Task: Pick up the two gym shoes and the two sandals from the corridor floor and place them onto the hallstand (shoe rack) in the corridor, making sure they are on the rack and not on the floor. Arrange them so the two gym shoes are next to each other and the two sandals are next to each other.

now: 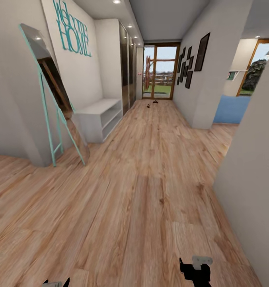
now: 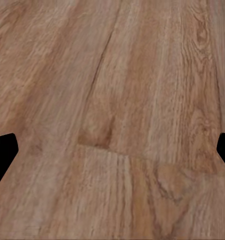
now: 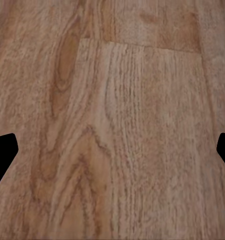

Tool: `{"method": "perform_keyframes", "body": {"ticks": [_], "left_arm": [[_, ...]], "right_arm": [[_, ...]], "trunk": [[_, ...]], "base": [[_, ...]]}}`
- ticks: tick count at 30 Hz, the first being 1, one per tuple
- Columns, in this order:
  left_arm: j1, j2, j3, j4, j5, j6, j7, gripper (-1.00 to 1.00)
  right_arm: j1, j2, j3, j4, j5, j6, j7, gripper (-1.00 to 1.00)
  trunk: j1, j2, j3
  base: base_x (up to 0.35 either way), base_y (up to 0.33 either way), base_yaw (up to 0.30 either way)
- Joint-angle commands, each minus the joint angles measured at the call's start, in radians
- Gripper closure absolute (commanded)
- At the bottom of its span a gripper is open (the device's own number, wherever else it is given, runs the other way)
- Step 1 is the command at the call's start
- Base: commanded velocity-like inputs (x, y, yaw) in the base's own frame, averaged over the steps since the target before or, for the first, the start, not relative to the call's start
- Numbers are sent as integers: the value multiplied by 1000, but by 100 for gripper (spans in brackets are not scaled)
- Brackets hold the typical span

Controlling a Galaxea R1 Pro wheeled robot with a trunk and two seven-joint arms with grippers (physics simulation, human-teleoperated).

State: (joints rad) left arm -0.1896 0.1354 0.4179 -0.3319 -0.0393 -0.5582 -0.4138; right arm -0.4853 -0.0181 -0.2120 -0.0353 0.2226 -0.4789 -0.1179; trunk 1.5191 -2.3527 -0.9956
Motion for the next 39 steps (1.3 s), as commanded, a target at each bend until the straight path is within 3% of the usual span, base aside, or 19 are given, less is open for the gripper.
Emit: {"method": "perform_keyframes", "body": {"ticks": [1, 10, 39], "left_arm": [[-1, 0, 9, 1, -4, -2, -8, -100], [-1, -2, 8, 1, -8, -1, -7, -100], [-1, -2, 5, 2, -11, 0, -6, -100]], "right_arm": [[-1, 1, -6, 2, 11, -3, -5, -100], [-1, 6, -6, 3, 12, -3, -5, -100], [-1, 6, -6, 3, 14, -3, -6, -100]], "trunk": [[0, 0, -1], [0, 0, -1], [0, 0, -1]], "base": [[338, 0, -259], [338, 0, -182], [338, 0, -5]]}}
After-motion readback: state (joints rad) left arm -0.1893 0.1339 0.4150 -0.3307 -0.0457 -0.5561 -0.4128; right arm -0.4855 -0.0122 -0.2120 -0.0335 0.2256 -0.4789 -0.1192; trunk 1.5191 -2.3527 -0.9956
